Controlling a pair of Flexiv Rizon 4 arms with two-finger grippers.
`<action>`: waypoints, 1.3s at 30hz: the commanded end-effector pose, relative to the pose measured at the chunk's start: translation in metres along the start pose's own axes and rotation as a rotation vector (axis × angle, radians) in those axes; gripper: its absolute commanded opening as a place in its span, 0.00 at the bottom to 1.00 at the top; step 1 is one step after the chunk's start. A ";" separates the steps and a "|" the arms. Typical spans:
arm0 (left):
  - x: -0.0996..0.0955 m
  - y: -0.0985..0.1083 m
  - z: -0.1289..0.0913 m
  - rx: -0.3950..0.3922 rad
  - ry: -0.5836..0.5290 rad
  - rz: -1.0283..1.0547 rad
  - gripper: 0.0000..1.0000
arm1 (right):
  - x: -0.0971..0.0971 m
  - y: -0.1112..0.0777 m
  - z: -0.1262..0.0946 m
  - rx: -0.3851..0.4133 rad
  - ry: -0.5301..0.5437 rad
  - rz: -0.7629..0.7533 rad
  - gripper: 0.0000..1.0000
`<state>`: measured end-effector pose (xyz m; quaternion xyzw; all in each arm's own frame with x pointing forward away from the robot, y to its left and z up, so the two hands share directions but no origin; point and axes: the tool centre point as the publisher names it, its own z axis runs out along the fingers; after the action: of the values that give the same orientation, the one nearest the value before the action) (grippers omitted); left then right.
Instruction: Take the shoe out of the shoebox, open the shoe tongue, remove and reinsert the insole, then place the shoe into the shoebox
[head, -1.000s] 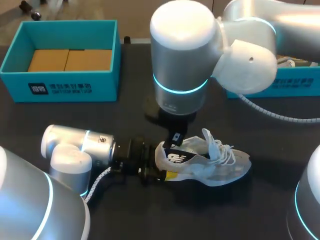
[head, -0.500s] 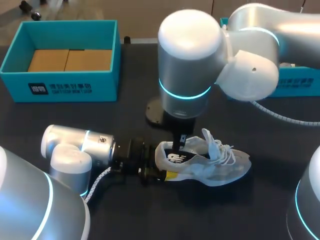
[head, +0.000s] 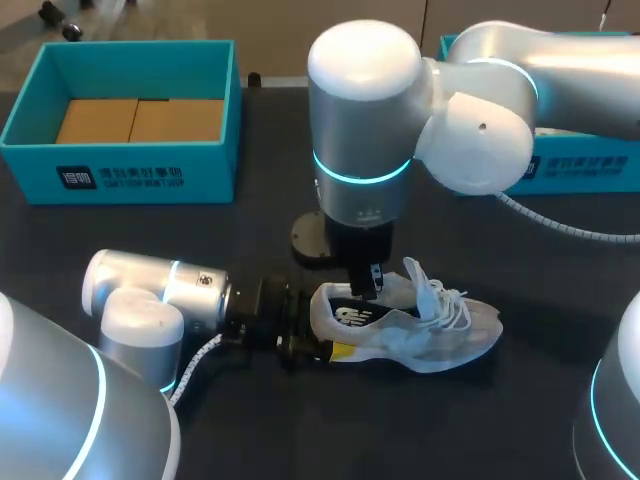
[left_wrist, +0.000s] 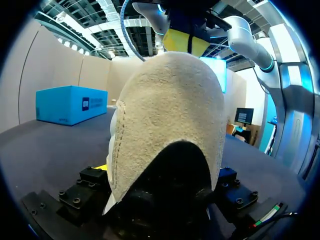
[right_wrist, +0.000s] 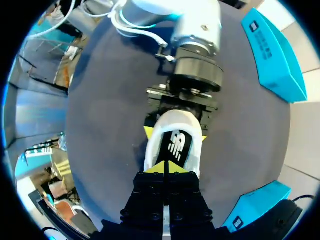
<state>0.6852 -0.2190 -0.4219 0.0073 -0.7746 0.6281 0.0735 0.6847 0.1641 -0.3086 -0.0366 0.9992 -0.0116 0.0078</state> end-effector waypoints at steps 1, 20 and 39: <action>0.000 0.000 0.001 -0.001 -0.002 0.000 0.00 | -0.005 -0.016 0.028 -0.052 -0.012 0.008 0.00; 0.000 0.000 0.001 -0.001 -0.002 0.000 0.00 | 0.006 -0.034 0.048 -0.032 0.006 0.063 0.00; 0.000 0.000 0.001 -0.001 -0.002 0.000 0.00 | -0.011 -0.040 0.084 -0.044 0.024 0.156 0.00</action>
<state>0.6852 -0.2190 -0.4219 0.0073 -0.7746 0.6281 0.0735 0.6997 0.1277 -0.3802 0.0391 0.9992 0.0033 -0.0036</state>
